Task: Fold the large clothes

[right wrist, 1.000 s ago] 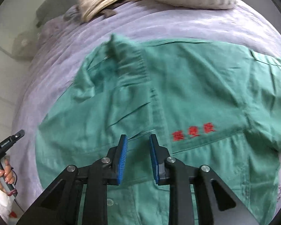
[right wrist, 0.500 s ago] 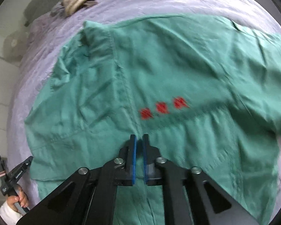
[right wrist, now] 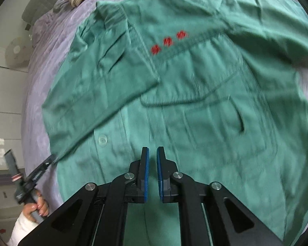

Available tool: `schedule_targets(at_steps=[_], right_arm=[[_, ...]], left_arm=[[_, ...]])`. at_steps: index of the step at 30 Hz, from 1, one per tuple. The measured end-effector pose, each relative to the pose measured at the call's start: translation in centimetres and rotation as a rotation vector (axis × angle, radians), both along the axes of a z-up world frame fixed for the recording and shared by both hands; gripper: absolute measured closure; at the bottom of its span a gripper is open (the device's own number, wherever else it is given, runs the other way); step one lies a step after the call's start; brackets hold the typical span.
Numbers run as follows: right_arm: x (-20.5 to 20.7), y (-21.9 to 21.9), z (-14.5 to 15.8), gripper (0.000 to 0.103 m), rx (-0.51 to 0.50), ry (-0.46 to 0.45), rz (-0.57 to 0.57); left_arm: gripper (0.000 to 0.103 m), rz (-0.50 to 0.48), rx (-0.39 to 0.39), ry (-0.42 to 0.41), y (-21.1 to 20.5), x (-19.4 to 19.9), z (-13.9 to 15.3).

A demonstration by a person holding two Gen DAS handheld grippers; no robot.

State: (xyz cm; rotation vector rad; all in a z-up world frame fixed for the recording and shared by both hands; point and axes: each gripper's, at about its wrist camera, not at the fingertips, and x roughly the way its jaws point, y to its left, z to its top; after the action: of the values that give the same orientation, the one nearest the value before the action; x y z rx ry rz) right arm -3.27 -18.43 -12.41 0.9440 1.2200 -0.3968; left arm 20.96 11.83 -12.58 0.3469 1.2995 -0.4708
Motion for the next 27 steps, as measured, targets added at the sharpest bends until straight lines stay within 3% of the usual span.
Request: schedule_targets(at_steps=[4,10,13,14,16,27], right_arm=[[-0.7,1.3,0.7,0.093,0.013,-0.002,0.02],[-2.2,2.3,1.7,0.09,0.039,0.002,0.01],[-2.7,3.0,2.6,0.074,0.036,0.001,0.015],[-2.8,3.2,2.9,0.062,0.032,0.002,0.017],[-3.1,3.6,3.5,0.051,0.025,-0.002,0.019],[-3.5,4.2,5.6,0.039,0.014,-0.019,0.014]], left_arm=[[0.098,0.0,0.056,0.023,1.3,-1.1,0.6],[0.098,0.047,0.047,0.072,4.2,-4.1,2.2],[0.098,0.061,0.046,0.092,4.8,-5.5,3.2],[0.098,0.064,0.049,0.1,5.2,-6.0,3.4],[0.098,0.071,0.058,0.104,5.3,-7.0,4.0],[0.098,0.023,0.022,0.095,3.3,-10.9,6.6]])
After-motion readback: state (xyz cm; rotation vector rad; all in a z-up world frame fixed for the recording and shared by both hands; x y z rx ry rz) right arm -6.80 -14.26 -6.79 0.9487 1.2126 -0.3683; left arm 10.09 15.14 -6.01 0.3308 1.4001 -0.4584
